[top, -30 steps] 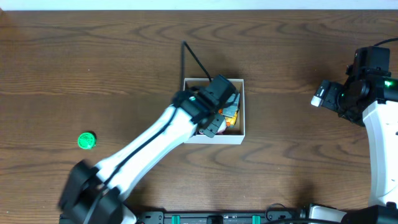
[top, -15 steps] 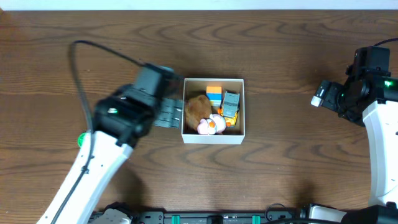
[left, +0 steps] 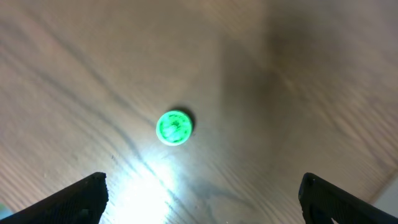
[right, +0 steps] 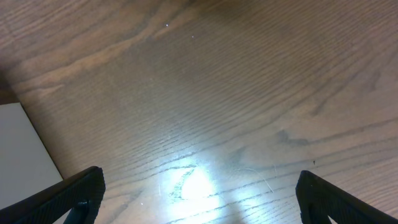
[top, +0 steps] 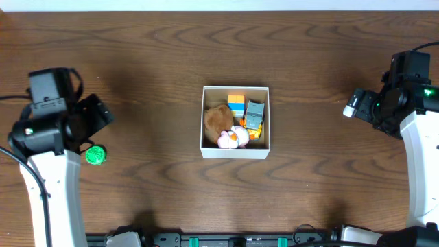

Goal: Pack container
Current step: 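Withdraw left gripper from the box toward the green round toy, then lower left gripper onto the green round toy and grasp it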

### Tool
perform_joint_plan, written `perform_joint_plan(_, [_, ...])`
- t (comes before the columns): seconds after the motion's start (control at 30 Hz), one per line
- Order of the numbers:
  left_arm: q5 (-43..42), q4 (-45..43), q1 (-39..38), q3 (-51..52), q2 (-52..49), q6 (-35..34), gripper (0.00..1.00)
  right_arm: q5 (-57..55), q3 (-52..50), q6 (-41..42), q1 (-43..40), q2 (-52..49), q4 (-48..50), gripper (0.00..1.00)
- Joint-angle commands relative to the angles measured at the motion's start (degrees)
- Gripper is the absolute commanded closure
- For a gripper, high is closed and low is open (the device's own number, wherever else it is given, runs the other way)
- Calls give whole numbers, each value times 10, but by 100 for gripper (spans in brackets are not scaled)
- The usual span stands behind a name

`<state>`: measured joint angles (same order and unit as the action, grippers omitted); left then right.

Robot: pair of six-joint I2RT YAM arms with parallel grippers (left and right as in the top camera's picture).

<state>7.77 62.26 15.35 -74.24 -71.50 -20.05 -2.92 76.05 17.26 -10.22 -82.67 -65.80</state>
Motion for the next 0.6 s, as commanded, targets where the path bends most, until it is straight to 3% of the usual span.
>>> perform_joint_plan(0.0, [-47, -19, 48, 42, -34, -19, 2, 2, 0, -11, -2, -2, 0, 1])
perform_joint_plan(0.27, [-85, -95, 124, 112, -130, -8, 2, 2, 0, -11, -2, -2, -2, 1])
perform_joint_plan(0.57, [-108, -158, 130, 138, -232, 16, 2, 2, 0, -11, -2, -2, -2, 1])
